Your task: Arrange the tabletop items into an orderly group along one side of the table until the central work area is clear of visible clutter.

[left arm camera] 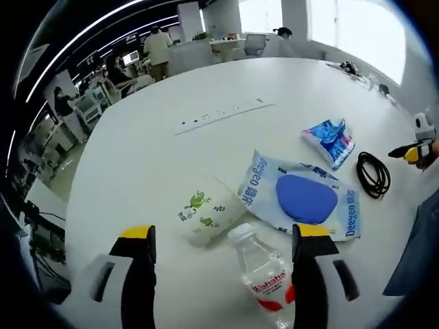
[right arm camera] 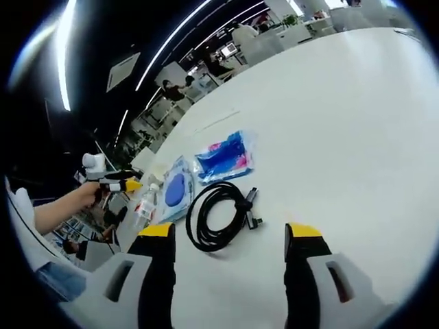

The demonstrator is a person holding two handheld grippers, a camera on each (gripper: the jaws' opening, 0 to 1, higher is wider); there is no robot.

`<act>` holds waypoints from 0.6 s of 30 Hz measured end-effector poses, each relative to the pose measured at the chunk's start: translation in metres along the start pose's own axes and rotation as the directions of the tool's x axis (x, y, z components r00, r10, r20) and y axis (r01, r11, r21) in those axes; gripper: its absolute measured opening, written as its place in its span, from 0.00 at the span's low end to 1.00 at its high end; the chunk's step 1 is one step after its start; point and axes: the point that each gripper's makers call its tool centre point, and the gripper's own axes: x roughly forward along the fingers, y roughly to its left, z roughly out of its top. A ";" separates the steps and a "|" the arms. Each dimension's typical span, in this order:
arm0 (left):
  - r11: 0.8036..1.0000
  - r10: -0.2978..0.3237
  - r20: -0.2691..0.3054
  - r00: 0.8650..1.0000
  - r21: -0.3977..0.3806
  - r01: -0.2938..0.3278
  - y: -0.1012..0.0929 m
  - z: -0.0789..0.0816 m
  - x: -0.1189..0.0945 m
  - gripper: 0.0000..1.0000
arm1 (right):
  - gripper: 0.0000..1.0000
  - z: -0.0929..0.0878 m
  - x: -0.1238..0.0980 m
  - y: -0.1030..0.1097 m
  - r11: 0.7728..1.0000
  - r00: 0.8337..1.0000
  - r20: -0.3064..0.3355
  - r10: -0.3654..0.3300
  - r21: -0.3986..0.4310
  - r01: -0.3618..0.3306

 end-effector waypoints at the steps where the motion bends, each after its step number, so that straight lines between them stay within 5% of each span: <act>1: 1.000 0.000 -0.007 1.000 0.016 0.000 0.002 0.000 0.001 0.84 | 0.63 -0.002 0.000 -0.001 1.000 1.000 -0.002 -0.003 0.017 0.003; 9: 0.991 -0.020 0.021 1.000 0.135 0.017 0.017 0.016 0.018 0.80 | 0.62 -0.008 0.005 -0.008 0.999 0.999 -0.031 -0.033 0.018 0.033; 15: 0.983 -0.081 -0.024 0.996 0.161 0.084 0.021 0.017 0.032 0.76 | 0.62 -0.015 0.007 -0.004 1.000 0.998 -0.061 -0.029 0.007 0.029; 18: 0.962 -0.119 -0.090 0.989 0.237 0.138 0.015 0.008 0.039 0.75 | 0.62 -0.017 0.007 -0.004 0.999 0.997 -0.070 -0.030 0.010 0.030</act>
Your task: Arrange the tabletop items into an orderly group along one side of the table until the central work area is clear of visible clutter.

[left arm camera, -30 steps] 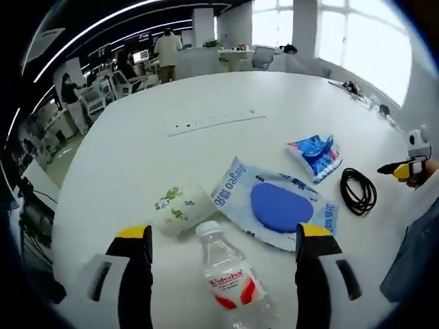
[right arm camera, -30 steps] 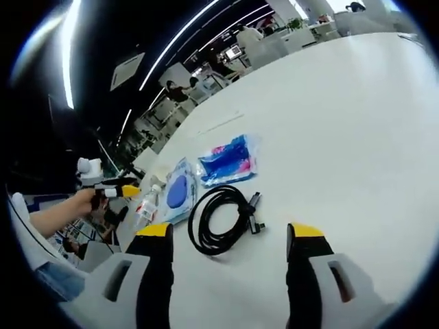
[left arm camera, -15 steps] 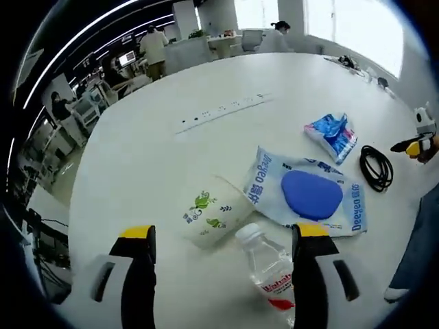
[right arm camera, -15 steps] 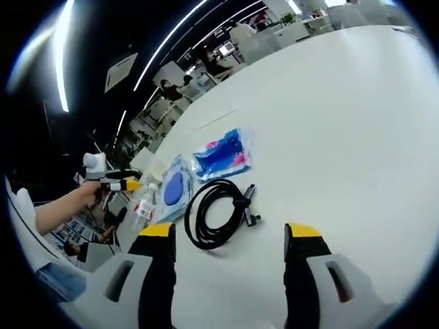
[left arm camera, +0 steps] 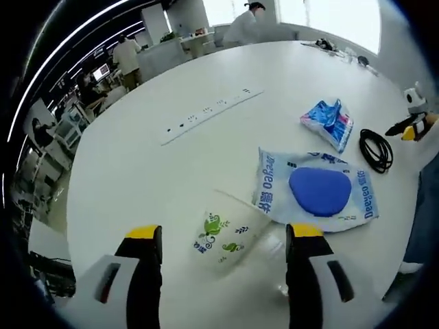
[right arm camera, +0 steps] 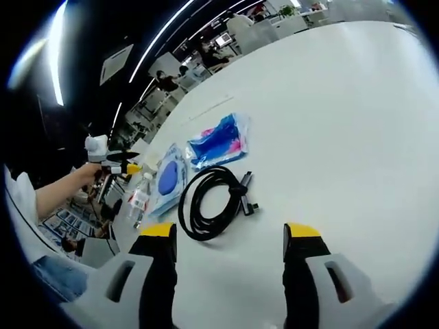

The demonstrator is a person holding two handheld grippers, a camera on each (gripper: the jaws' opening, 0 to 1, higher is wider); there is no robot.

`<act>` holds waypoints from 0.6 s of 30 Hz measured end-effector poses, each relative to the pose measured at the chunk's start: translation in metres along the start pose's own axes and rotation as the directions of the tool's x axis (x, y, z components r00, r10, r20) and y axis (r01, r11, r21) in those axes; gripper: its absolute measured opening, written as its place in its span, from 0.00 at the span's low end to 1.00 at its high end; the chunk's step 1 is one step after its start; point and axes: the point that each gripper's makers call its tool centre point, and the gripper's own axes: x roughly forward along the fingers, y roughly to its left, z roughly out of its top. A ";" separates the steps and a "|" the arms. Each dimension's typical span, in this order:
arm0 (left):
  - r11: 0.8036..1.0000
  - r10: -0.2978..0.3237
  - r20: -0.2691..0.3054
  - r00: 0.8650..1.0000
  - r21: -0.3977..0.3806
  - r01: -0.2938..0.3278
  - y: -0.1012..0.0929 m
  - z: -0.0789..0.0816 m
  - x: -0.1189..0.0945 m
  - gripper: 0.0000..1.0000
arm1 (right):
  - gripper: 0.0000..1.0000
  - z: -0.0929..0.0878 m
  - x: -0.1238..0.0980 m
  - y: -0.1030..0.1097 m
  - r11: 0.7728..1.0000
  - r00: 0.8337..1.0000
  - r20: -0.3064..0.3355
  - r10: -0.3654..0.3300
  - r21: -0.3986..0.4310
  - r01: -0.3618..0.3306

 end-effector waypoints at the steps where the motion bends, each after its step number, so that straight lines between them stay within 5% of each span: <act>1: 0.999 -0.014 -0.024 1.000 0.044 0.015 -0.003 -0.003 0.004 0.75 | 0.62 0.000 0.000 -0.001 1.000 1.000 -0.002 -0.002 0.001 0.002; 9: 0.995 -0.029 -0.018 0.999 0.094 0.031 -0.003 0.005 0.018 0.71 | 0.61 0.005 -0.008 -0.017 0.998 0.998 0.028 -0.052 0.041 0.051; 18: 0.995 -0.070 -0.053 0.996 0.066 0.074 -0.005 0.001 0.036 0.51 | 0.61 0.001 -0.004 -0.020 0.996 0.997 0.016 -0.071 0.058 0.070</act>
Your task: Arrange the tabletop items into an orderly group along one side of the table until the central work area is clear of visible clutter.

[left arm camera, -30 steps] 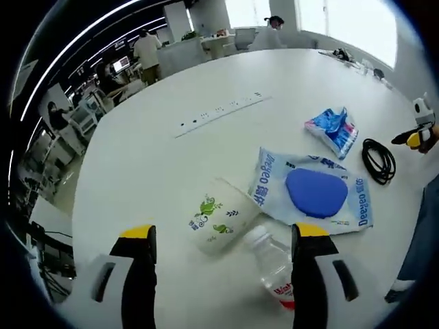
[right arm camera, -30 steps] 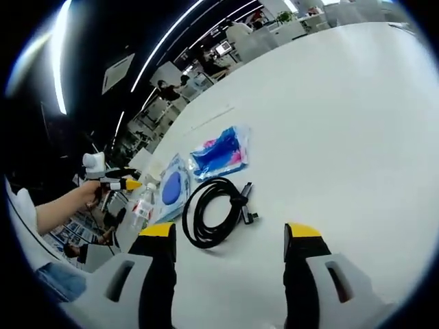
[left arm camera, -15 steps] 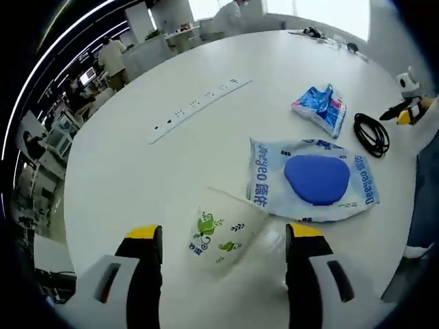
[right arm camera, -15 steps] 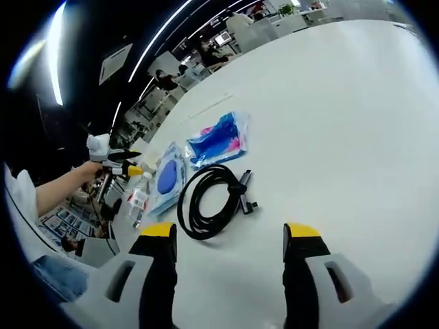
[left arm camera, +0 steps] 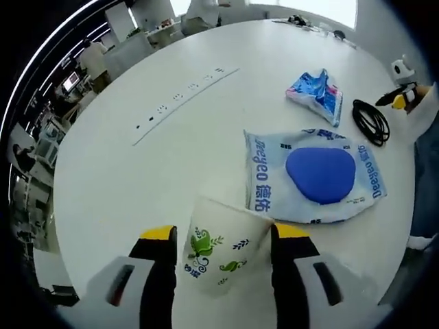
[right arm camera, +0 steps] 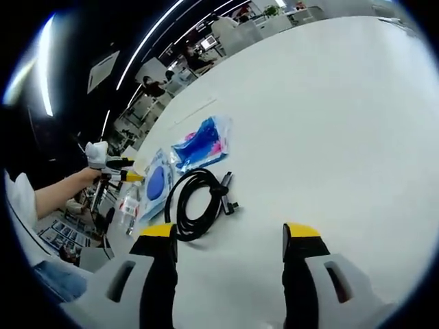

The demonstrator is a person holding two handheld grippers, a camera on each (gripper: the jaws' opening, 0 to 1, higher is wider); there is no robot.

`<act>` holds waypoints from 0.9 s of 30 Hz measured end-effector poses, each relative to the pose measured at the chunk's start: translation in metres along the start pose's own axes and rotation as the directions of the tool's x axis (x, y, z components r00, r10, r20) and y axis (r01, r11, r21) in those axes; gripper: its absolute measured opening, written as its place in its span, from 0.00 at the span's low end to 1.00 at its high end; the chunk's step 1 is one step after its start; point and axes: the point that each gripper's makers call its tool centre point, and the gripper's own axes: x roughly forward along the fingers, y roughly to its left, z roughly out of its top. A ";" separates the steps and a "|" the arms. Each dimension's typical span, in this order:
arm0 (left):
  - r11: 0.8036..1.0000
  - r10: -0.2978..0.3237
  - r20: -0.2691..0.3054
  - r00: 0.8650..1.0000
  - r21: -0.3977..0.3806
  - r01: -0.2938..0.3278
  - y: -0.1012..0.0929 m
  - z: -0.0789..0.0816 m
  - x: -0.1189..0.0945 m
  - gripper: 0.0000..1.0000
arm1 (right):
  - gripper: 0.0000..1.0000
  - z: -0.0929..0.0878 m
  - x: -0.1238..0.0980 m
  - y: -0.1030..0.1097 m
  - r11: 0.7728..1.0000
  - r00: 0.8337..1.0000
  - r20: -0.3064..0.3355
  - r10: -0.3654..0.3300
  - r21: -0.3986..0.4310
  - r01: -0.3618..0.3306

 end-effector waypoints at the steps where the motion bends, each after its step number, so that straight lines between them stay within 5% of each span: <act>1: 1.000 -0.002 -0.008 1.000 -0.010 0.002 -0.002 0.000 0.000 0.48 | 0.61 -0.001 0.001 0.000 1.000 1.000 -0.005 -0.003 -0.002 0.003; 12: 0.999 0.044 0.008 0.999 -0.021 -0.044 0.005 -0.003 -0.006 0.42 | 0.60 0.001 0.007 0.005 1.000 1.000 -0.011 0.011 -0.008 -0.011; 17: 0.987 0.105 0.082 0.991 -0.129 -0.094 0.016 0.001 -0.016 0.41 | 0.60 0.003 0.005 0.009 0.999 1.000 0.001 0.026 -0.019 -0.026; 23: 0.931 0.214 0.215 0.953 -0.341 -0.132 0.039 0.012 -0.039 0.40 | 0.60 0.004 0.003 0.010 0.999 1.000 0.005 0.027 -0.025 -0.027; 27: 0.880 0.296 0.285 0.912 -0.454 -0.144 0.054 0.017 -0.054 0.40 | 0.60 0.003 0.002 0.011 0.999 0.999 0.004 0.032 -0.032 -0.031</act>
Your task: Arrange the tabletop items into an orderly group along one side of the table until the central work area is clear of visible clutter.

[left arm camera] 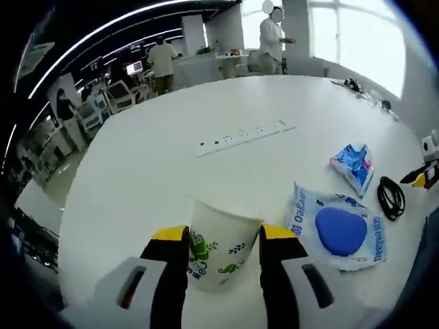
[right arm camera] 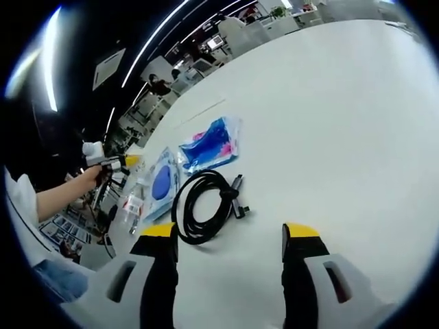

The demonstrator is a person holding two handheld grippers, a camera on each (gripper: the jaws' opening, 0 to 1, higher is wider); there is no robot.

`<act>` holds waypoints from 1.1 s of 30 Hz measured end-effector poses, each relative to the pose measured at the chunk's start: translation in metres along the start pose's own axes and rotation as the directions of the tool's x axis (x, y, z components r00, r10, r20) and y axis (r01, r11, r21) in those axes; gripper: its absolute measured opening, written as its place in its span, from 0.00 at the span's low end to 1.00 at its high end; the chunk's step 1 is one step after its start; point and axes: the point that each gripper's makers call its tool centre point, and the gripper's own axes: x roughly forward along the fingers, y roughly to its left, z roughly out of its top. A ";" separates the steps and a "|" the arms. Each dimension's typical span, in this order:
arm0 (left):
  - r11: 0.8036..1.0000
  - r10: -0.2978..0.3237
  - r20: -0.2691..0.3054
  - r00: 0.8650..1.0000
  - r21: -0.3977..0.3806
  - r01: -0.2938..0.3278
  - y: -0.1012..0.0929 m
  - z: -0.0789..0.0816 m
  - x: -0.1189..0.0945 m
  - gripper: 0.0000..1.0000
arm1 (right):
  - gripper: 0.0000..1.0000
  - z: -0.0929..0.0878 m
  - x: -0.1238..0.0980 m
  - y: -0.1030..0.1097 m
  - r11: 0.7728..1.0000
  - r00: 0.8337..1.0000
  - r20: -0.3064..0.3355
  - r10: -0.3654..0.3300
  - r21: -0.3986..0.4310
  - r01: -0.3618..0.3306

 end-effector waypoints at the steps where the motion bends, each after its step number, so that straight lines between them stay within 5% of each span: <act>1: 0.999 0.004 0.021 1.000 -0.033 -0.003 0.003 0.002 0.000 0.40 | 0.60 0.000 0.000 0.001 1.000 1.000 0.000 0.001 -0.003 -0.001; 4: 0.990 0.023 0.109 0.994 -0.142 -0.007 0.010 0.013 -0.005 0.40 | 0.60 -0.001 0.000 0.001 1.000 1.000 0.000 0.002 -0.006 -0.002; 9: 0.982 0.063 0.177 0.982 -0.188 -0.029 0.013 0.021 -0.006 0.40 | 0.60 0.000 -0.001 0.001 1.000 1.000 0.000 -0.002 -0.007 0.002; 16: 0.930 0.130 0.263 0.956 -0.366 -0.026 0.022 0.023 -0.001 0.40 | 0.60 0.000 -0.003 -0.001 1.000 1.000 -0.001 -0.011 -0.009 0.011; 20: 0.937 0.160 0.291 0.943 -0.346 -0.052 0.026 0.019 0.002 0.40 | 0.60 0.002 -0.004 -0.002 1.000 1.000 0.004 -0.017 0.005 0.017; 26: 0.905 0.219 0.320 0.922 -0.419 -0.070 0.053 0.015 0.012 0.40 | 0.60 0.002 -0.005 0.001 1.000 1.000 -0.001 -0.018 -0.002 0.018; 33: 0.918 0.213 0.328 0.920 -0.391 -0.073 0.054 0.010 0.019 0.40 | 0.60 0.001 -0.004 0.005 1.000 1.000 0.001 -0.011 -0.008 0.011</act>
